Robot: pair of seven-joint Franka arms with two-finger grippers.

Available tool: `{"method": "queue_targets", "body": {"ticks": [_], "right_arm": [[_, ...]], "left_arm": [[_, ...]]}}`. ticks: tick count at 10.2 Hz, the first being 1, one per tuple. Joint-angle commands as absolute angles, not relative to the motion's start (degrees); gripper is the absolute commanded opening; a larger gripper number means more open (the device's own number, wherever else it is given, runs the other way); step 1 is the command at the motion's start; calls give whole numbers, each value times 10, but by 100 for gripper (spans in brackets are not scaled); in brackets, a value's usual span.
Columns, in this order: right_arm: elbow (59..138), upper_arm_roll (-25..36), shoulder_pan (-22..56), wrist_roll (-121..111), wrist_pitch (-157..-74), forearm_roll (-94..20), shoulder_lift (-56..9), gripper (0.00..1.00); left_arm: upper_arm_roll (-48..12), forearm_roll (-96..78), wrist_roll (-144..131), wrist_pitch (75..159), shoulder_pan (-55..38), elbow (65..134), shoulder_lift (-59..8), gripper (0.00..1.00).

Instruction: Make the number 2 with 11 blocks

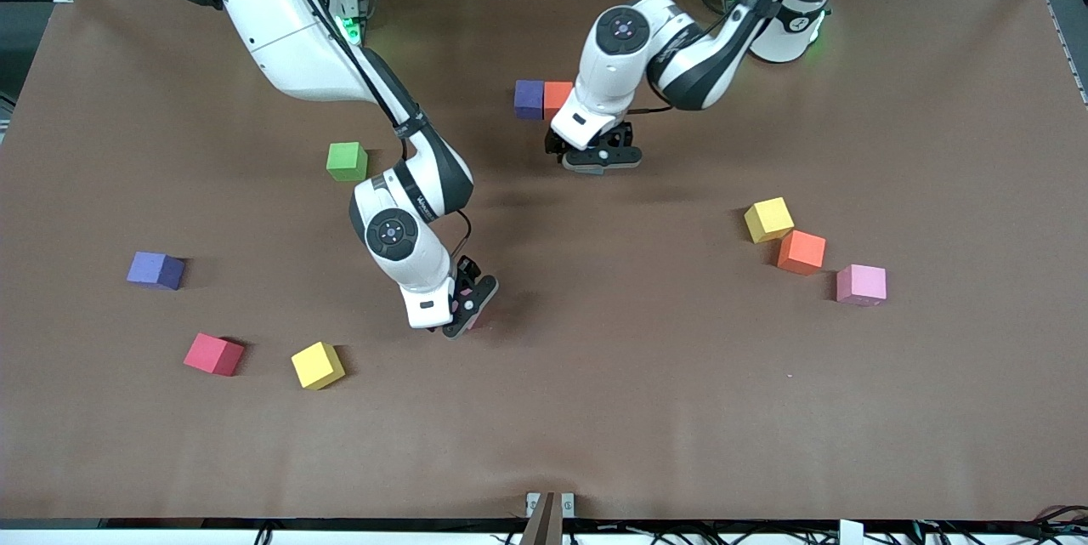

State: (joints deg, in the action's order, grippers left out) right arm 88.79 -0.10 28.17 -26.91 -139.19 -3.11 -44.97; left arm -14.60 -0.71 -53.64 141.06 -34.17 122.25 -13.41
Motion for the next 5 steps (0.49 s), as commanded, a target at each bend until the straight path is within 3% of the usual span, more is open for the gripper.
{"method": "queue_targets", "body": {"ticks": [1, 4, 5], "right_arm": [[867, 3, 282, -279, -1389, -28, -455, 32], [874, 4, 286, -278, -1383, -33, -435, 32], [905, 4, 286, -279, -1380, -33, -399, 33]], "left_arm": [[-149, 4, -498, 1371, -283, 1227, -89, 100], [-150, 4, -454, 1213, -186, 1161, -102, 100], [-150, 4, -426, 1186, -158, 1158, -106, 100]]}}
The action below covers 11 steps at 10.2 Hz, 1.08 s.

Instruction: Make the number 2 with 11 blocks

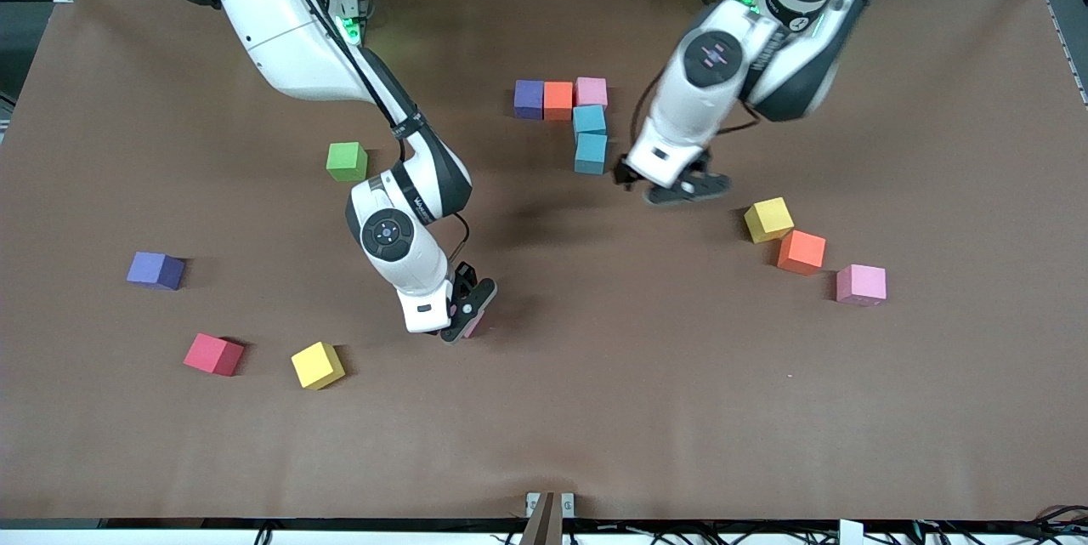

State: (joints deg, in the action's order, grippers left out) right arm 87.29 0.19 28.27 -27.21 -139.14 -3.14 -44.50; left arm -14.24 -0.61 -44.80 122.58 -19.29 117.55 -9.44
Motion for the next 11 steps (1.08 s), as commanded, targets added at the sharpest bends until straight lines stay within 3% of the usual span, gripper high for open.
{"method": "queue_targets", "body": {"ticks": [1, 6, 11], "right_arm": [[944, 3, 284, -287, -1379, -31, -363, 34], [1001, 1, 376, -341, -1302, -30, -287, 35], [1055, 1, 473, -337, -1324, -30, -262, 35]], "left_arm": [[-149, 4, -378, 1184, -134, 1161, -107, 100], [-149, 5, -264, 1172, -9, 1167, -145, 100], [-149, 5, -265, 1178, 31, 1172, -197, 100]]}}
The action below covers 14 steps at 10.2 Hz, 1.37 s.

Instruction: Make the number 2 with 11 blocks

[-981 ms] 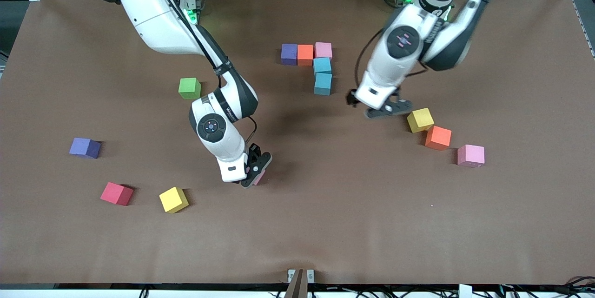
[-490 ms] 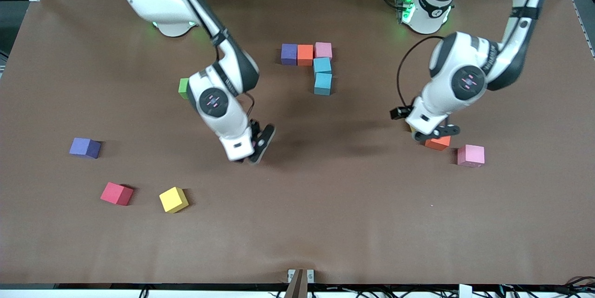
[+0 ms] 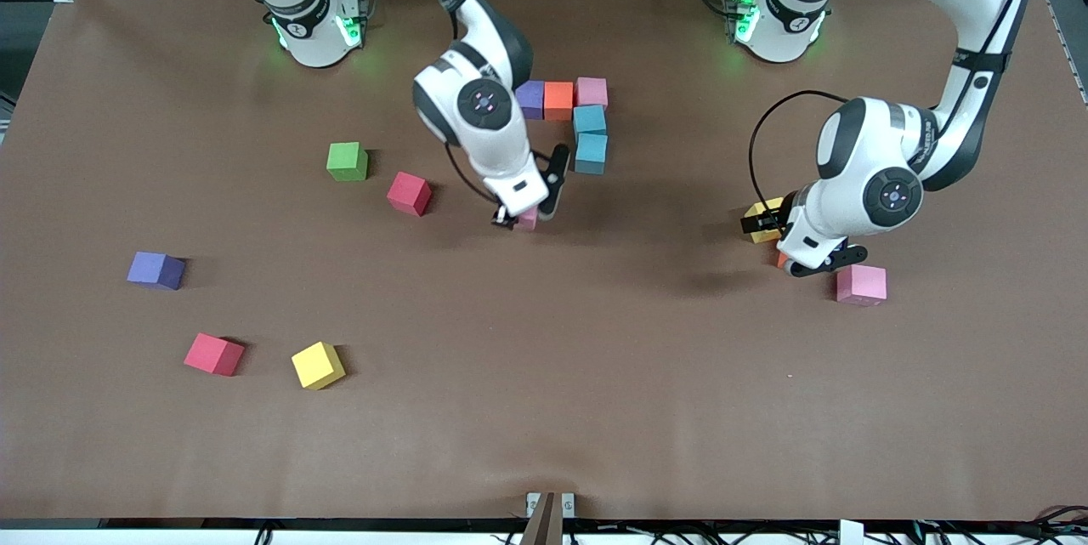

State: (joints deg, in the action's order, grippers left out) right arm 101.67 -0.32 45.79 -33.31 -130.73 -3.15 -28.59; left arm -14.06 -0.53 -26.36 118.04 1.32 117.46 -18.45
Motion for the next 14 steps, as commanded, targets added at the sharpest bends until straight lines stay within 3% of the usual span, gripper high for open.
{"method": "queue_targets", "body": {"ticks": [1, 3, 14], "right_arm": [[1073, 1, 476, -343, -1340, -30, -258, 35], [1098, 0, 503, -338, -1378, -33, -262, 35], [1098, -3, 571, -300, -1402, -36, -309, 35]], "left_arm": [[-149, 5, -264, 1179, 40, 1172, -210, 100], [-149, 38, -264, 1182, 44, 1178, -221, 100], [-151, 36, -263, 1223, 62, 1201, -249, 100]]}}
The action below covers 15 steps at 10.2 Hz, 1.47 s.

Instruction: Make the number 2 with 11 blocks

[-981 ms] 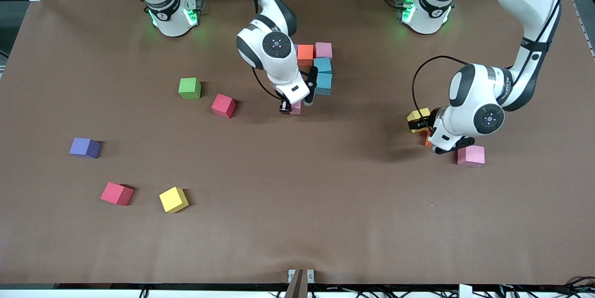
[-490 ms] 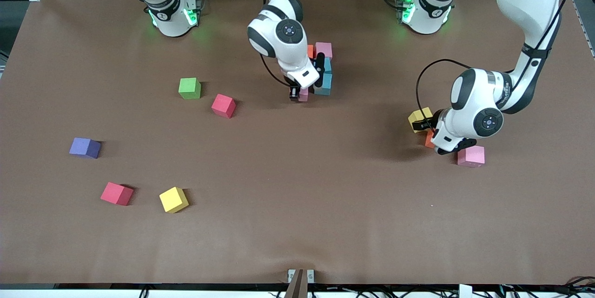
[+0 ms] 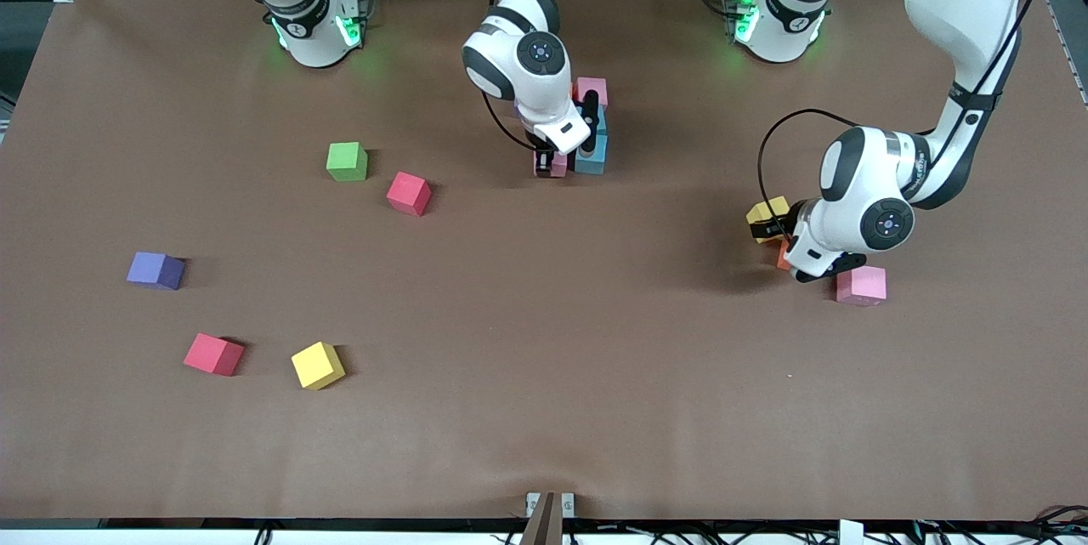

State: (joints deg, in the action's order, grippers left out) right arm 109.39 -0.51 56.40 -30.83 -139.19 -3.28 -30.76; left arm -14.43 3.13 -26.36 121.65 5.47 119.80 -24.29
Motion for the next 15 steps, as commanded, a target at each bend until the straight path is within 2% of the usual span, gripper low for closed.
{"method": "queue_targets", "body": {"ticks": [1, 2, 4, 7, 8, 9, 10, 11, 13, 15], "right_arm": [[1097, -3, 572, -300, -1403, -39, -312, 34], [1095, -3, 577, -299, -1409, -58, -316, 35], [1094, -3, 578, -299, -1413, -59, -319, 34], [1093, -3, 581, -299, -1413, -59, -324, 35], [1092, -3, 582, -299, -1414, -59, -326, 35], [1091, -3, 582, -299, -1414, -59, -326, 35], [1089, -3, 582, -299, -1415, -60, -330, 36], [1087, -3, 583, -292, -1415, -60, -330, 37], [1085, -3, 585, -280, -1415, -60, -331, 41], [1084, -3, 588, -271, -1415, -60, -335, 45]], "left_arm": [[-151, 35, -263, 1223, 62, 1201, -251, 100], [-152, 35, -263, 1223, 62, 1201, -250, 100], [-153, 34, -272, 1223, 60, 1200, -251, 89], [-155, 33, -272, 1219, 59, 1201, -250, 87], [-155, 33, -272, 1218, 58, 1201, -250, 77], [-156, 33, -272, 1218, 58, 1201, -250, 59], [-158, 18, -272, 1217, 58, 1199, -244, 35], [-173, -25, -274, 1206, 58, 1193, -241, 21], [-192, -66, -312, 1177, 57, 1166, -227, 20], [-237, -76, -423, 1162, 59, 1136, -226, 20]]}}
